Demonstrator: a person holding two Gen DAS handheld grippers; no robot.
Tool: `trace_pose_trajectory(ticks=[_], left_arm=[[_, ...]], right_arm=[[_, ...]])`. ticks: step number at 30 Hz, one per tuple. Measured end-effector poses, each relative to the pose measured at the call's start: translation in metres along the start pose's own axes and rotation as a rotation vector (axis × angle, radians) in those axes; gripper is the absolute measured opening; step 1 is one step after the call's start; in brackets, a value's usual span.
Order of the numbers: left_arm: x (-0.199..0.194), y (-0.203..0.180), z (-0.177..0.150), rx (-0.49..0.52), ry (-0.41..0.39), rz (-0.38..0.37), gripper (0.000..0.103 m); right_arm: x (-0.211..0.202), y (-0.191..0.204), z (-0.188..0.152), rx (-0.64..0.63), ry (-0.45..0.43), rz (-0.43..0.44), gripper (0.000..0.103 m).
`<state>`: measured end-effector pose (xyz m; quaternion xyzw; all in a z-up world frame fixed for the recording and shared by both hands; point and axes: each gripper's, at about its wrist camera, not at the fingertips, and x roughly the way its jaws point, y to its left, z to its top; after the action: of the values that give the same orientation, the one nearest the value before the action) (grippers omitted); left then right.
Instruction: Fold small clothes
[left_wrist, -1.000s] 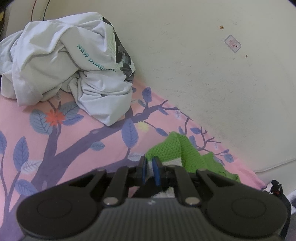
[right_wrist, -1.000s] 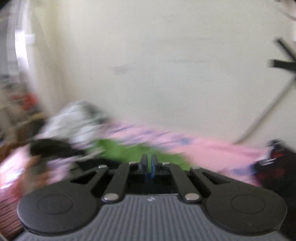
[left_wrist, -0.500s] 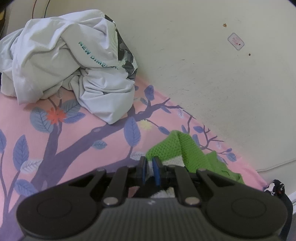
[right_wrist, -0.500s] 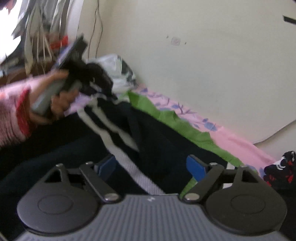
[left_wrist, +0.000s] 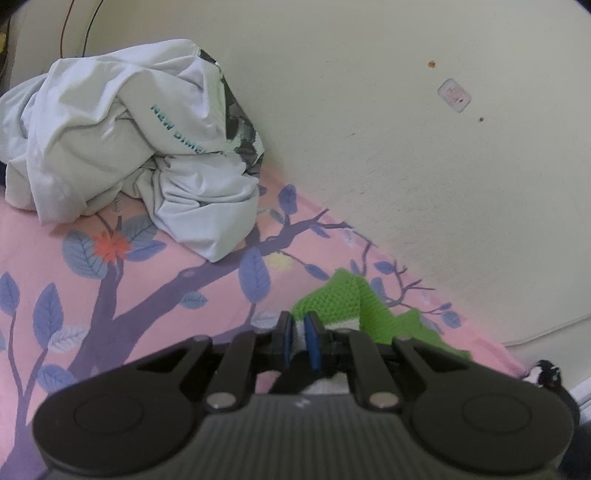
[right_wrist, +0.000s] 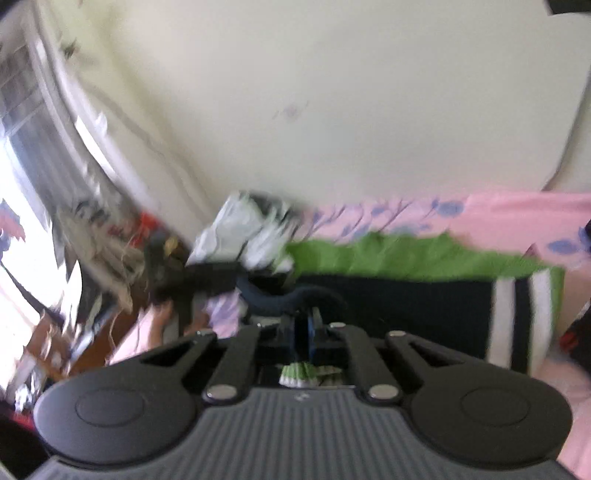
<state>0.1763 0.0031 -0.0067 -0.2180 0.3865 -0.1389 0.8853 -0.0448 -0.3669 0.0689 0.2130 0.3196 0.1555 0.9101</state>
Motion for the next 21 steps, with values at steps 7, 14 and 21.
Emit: trace_pose_trajectory(ticks=[7,14,21], left_arm=[[0.007,0.013,0.002,-0.07,0.032,0.0,0.01],[-0.009,-0.003,-0.001,-0.013,-0.008,-0.003,0.01],[-0.02,-0.006,0.001,-0.013,-0.005,-0.02,0.01]], right_arm=[[0.032,-0.051,-0.021,0.039,-0.033,-0.337,0.054],[0.042,-0.046,-0.041,0.065,-0.057,-0.296,0.061],[0.045,-0.034,-0.033,0.092,-0.119,-0.285,0.004]])
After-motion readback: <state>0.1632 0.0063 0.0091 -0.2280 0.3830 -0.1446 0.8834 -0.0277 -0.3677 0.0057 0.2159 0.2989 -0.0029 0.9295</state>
